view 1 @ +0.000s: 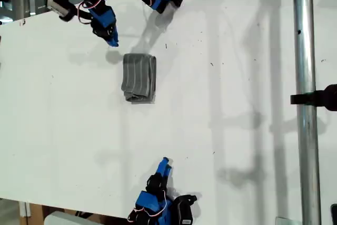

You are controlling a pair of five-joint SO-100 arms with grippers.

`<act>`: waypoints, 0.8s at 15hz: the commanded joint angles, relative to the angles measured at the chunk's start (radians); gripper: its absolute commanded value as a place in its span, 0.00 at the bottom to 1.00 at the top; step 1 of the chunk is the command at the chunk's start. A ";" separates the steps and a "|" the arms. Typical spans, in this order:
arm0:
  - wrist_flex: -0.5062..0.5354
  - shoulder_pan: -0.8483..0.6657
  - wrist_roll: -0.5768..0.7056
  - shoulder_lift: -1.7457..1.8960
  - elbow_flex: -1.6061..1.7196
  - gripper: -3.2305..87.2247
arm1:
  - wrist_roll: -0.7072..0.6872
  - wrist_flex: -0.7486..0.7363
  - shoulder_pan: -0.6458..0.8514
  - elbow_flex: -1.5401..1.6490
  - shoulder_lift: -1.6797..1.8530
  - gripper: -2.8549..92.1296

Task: Grasp corners of a towel and fold twice.

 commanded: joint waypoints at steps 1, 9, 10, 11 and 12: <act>0.020 0.040 0.037 0.008 0.005 0.23 | 0.109 0.054 -0.037 0.388 0.522 0.04; 0.021 0.081 0.614 0.006 0.005 0.19 | 0.503 0.115 -0.259 0.687 0.813 0.12; 0.021 0.083 0.614 0.006 0.005 0.19 | 0.483 0.118 -0.291 0.686 0.813 0.12; 0.021 0.081 0.614 0.006 0.005 0.19 | 0.483 0.118 -0.319 0.686 0.813 0.12; 0.021 0.081 0.614 0.006 0.005 0.19 | 0.483 0.118 -0.341 0.686 0.813 0.12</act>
